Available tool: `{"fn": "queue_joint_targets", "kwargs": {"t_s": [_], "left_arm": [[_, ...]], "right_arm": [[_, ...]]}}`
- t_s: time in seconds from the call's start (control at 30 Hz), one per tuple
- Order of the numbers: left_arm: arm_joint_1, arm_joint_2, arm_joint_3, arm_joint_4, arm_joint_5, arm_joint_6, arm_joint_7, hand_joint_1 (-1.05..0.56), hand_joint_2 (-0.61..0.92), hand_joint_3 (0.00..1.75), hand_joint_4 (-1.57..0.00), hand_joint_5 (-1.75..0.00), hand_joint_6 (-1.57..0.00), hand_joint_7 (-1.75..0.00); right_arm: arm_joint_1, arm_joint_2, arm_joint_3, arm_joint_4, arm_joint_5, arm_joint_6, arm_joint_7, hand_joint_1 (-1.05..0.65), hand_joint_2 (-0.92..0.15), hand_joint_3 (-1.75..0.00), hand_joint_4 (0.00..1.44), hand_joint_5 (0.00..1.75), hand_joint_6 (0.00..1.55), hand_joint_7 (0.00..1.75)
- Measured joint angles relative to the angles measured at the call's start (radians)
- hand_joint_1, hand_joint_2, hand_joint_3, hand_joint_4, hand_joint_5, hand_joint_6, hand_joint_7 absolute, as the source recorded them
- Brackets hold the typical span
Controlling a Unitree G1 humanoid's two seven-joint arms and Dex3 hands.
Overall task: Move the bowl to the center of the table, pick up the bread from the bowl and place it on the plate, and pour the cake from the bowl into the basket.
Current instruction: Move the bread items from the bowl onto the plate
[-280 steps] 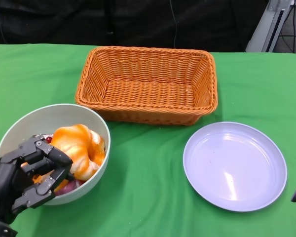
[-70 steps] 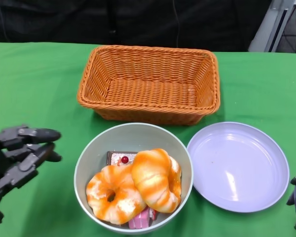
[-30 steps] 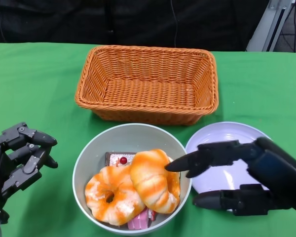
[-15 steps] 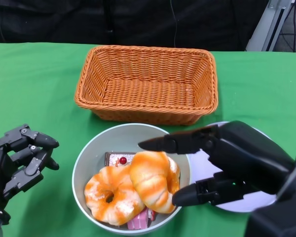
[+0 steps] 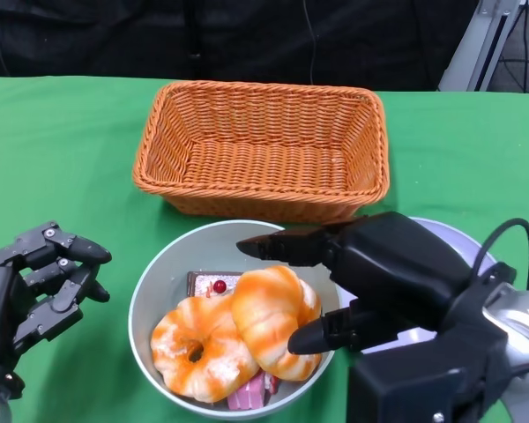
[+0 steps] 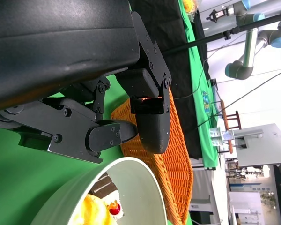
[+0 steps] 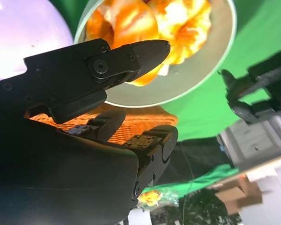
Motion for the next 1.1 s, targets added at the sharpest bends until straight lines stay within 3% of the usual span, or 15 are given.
{"fn": "queue_joint_targets", "kwargs": {"t_s": [0.47, 1.1], "left_arm": [[0.003, -0.017, -0.033, 0.002, 0.052, -0.020, 0.026, -0.10, 0.77, 0.68, -0.77, -1.49, -0.82, -1.11], [0.013, -0.018, -0.035, -0.010, 0.053, -0.018, 0.049, -0.08, 0.73, 0.76, -0.77, -1.47, -0.82, -1.09]], "right_arm": [[-0.141, 0.011, 0.104, 0.216, -0.056, 0.035, 0.125, -0.98, -0.92, -0.20, 0.35, 0.06, 0.24, 0.00], [-0.175, 0.095, 0.199, 0.375, -0.163, 0.034, 0.048, -0.99, -0.92, -0.25, 0.38, 0.05, 0.25, 0.01]]}}
